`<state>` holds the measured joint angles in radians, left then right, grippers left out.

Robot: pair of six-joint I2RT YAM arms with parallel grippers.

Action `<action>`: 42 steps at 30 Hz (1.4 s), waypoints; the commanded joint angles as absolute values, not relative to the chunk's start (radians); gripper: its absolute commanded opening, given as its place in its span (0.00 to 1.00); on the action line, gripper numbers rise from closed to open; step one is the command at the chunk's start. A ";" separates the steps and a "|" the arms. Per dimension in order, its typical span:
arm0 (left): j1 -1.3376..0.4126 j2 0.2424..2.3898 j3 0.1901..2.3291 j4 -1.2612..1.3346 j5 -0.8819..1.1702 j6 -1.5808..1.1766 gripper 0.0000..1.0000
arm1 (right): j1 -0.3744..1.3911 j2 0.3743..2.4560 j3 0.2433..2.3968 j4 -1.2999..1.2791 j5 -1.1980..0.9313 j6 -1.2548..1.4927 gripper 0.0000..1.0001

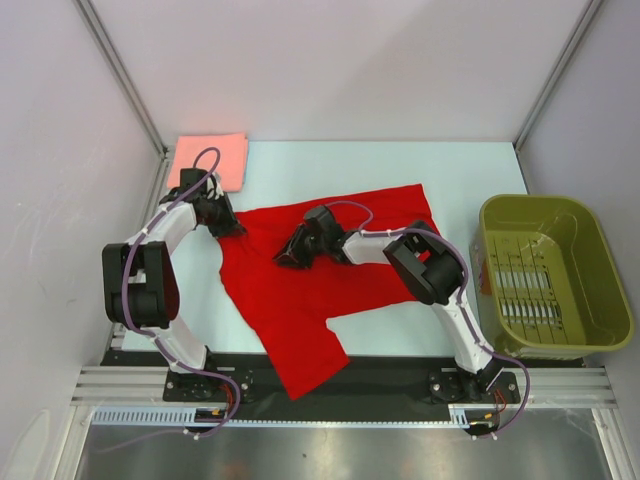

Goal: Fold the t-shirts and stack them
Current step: Fold the tshirt

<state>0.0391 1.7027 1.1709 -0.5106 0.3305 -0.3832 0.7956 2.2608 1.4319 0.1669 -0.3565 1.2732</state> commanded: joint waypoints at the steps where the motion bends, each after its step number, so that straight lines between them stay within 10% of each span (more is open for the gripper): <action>1: 0.041 1.706 1.184 -0.494 0.364 -0.359 0.00 | 0.802 2.296 1.471 0.173 -0.333 1.296 0.31; 15: 0.043 1.692 1.160 -0.499 0.362 -0.359 0.00 | 0.772 2.263 1.511 0.063 -0.353 1.241 0.17; 19: 0.041 1.683 1.155 -0.509 0.350 -0.357 0.00 | 0.753 2.247 1.520 0.032 -0.412 1.168 0.00; 42: 0.008 1.463 0.876 -0.588 0.399 -0.426 0.03 | 0.663 2.148 1.540 -0.330 -0.732 0.718 0.00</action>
<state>0.0196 1.5162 0.9016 -0.5911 0.3683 -0.3962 0.6773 2.2139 1.5478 -0.2844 -0.6807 0.7895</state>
